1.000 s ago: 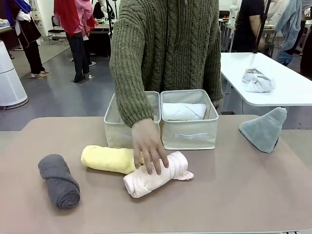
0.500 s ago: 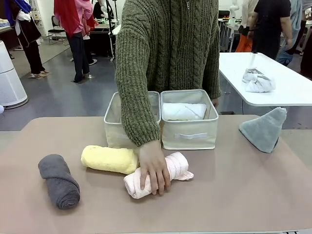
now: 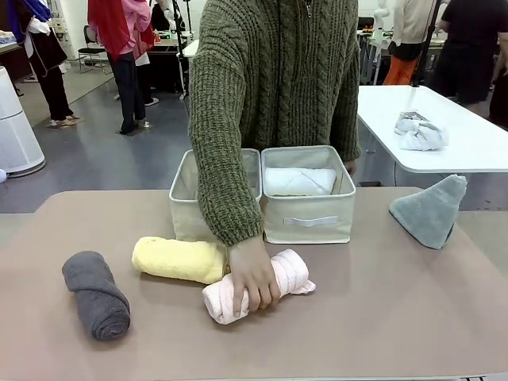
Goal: Sort the towels based on their folding style.
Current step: Pick up one triangle-folded towel and place it in the left Fabric basket.
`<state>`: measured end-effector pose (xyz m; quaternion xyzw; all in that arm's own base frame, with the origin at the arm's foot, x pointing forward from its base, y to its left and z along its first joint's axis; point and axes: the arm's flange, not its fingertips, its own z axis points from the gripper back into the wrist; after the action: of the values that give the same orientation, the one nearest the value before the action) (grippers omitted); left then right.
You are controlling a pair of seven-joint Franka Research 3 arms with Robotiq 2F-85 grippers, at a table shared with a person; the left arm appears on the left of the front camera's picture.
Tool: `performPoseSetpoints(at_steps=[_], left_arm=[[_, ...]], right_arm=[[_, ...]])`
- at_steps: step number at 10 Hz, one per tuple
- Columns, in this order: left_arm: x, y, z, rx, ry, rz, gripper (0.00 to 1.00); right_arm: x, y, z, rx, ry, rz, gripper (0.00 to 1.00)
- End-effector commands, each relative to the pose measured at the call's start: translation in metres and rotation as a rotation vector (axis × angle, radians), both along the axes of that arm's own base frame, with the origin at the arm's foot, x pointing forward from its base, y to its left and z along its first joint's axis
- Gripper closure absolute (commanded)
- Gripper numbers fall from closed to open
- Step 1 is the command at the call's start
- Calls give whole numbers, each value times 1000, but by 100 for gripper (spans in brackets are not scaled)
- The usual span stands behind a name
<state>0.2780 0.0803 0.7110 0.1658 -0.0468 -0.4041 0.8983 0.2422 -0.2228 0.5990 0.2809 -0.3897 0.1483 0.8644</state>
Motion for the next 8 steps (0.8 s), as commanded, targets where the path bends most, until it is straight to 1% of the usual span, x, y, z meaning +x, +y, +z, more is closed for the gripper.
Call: performPoseSetpoints(at_steps=[1, 5, 8], left_arm=[[-2, -4, 3, -10, -10, 19, 84], [-2, -4, 4, -9, -14, 31, 84], [4, -8, 7, -17, -15, 28, 84]], right_arm=[[1, 1, 0, 7, -20, 6, 0], [1, 1, 0, 7, -20, 6, 0], [1, 1, 0, 7, -20, 6, 0]])
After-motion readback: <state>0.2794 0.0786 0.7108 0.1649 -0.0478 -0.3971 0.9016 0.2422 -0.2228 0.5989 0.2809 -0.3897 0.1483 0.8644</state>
